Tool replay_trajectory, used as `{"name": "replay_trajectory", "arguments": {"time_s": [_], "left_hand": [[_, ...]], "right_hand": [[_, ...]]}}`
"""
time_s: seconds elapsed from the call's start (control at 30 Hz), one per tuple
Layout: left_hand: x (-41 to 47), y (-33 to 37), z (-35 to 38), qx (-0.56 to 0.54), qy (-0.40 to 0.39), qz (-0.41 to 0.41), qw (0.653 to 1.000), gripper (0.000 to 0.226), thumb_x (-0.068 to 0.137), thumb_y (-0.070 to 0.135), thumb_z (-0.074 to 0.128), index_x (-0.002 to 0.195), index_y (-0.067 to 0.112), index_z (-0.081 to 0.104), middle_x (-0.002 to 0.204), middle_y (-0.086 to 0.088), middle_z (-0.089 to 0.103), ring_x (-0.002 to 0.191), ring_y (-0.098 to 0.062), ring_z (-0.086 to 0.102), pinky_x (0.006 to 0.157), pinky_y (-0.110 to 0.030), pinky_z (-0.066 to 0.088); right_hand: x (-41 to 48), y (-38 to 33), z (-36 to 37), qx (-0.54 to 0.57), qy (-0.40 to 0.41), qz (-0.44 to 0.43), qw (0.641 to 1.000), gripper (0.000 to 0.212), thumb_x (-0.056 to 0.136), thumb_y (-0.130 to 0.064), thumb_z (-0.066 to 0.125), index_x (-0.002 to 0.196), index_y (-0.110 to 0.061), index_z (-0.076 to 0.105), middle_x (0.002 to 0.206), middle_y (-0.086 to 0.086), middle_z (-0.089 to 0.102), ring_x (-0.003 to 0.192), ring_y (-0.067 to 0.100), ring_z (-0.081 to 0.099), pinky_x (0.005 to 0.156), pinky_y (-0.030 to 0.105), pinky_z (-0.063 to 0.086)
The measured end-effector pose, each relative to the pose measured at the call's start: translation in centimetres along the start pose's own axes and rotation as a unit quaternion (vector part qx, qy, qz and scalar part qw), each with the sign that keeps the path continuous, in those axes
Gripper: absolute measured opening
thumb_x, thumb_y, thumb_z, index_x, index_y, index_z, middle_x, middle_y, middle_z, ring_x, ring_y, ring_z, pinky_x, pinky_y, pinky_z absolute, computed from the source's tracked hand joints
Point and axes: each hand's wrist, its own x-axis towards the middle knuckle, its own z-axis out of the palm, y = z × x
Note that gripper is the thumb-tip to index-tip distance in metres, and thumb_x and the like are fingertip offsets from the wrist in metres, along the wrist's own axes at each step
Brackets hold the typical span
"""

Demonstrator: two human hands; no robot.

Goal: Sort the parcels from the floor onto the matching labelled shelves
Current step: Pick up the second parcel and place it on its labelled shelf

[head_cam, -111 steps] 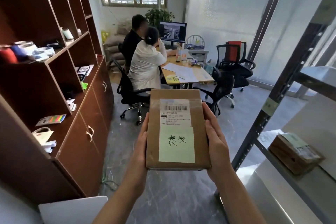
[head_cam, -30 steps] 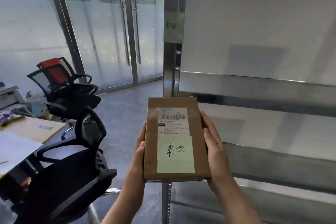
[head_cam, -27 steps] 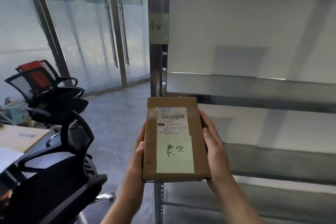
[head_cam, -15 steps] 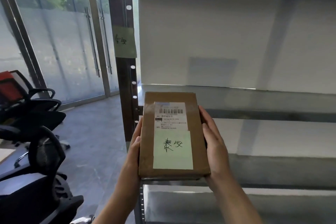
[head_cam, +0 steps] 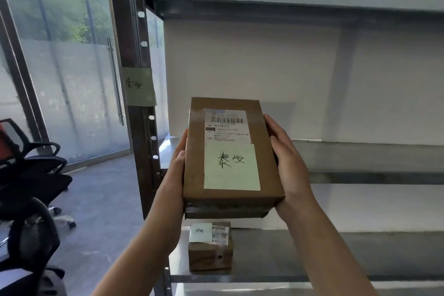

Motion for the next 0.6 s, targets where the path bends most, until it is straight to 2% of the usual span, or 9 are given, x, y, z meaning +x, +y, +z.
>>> {"name": "replay_trajectory", "arguments": {"time_s": [0.07,0.17,0.27,0.4,0.5,0.57,0.6], "left_hand": [[1.1,0.6,0.5,0.009,-0.008,-0.004,1.0,0.046,0.104,0.046,0.032,0.143,0.031,0.053,0.113,0.003,0.076,0.084,-0.003,0.076,0.065,-0.019,0.057],[2.7,1.5,1.3,0.013,-0.02,-0.017,1.0,0.046,0.105,0.047,0.03,0.143,0.033,0.052,0.11,0.006,0.076,0.084,-0.003,0.076,0.063,-0.017,0.057],[4.2,2.3,1.7,0.014,-0.025,-0.029,0.999,0.048,0.105,0.05,0.028,0.145,0.035,0.049,0.116,0.003,0.074,0.096,-0.012,0.074,0.07,-0.023,0.057],[5.8,3.2,2.3,0.016,0.002,-0.062,0.998,0.047,0.104,0.052,0.03,0.141,0.035,0.053,0.097,0.004,0.078,0.078,-0.013,0.075,0.065,-0.031,0.057],[6.6,3.6,2.7,0.016,0.029,-0.097,0.995,0.043,0.103,0.056,0.033,0.125,0.035,0.062,0.074,0.006,0.079,0.059,-0.013,0.075,0.053,-0.028,0.057],[7.2,3.8,3.0,0.01,0.032,-0.116,0.993,0.038,0.102,0.053,0.036,0.108,0.033,0.068,0.064,0.006,0.078,0.05,-0.012,0.073,0.043,-0.026,0.055],[7.6,3.9,3.1,0.003,0.03,-0.124,0.992,0.039,0.102,0.051,0.037,0.1,0.031,0.07,0.064,0.005,0.077,0.049,-0.013,0.073,0.044,-0.026,0.055]], "right_hand": [[1.0,-0.8,0.0,0.001,0.017,-0.001,1.0,0.037,0.104,-0.021,0.043,0.13,-0.039,0.062,0.113,-0.004,0.076,0.103,0.02,0.073,0.075,0.031,0.062],[2.3,-1.9,0.3,0.007,0.027,0.002,1.0,0.037,0.103,-0.018,0.044,0.128,-0.036,0.064,0.106,-0.003,0.078,0.096,0.02,0.075,0.07,0.03,0.062],[3.7,-2.7,0.7,0.018,0.028,0.017,0.999,0.038,0.103,-0.015,0.044,0.127,-0.034,0.065,0.106,0.0,0.077,0.09,0.019,0.074,0.065,0.03,0.061],[5.7,-3.0,1.1,0.025,0.026,0.036,0.999,0.038,0.1,-0.007,0.043,0.116,-0.031,0.069,0.094,0.0,0.077,0.07,0.013,0.072,0.051,0.023,0.058],[7.0,-3.1,1.2,0.028,0.02,0.055,0.998,0.04,0.098,-0.003,0.041,0.11,-0.03,0.068,0.089,0.0,0.075,0.057,0.008,0.07,0.044,0.019,0.053],[7.8,-3.1,1.2,0.029,0.018,0.066,0.997,0.042,0.098,-0.001,0.039,0.115,-0.028,0.066,0.09,0.001,0.074,0.058,0.01,0.07,0.043,0.018,0.052],[8.2,-3.0,1.3,0.029,0.018,0.073,0.997,0.042,0.098,-0.001,0.039,0.117,-0.027,0.066,0.091,0.002,0.074,0.062,0.012,0.07,0.044,0.019,0.052]]}}
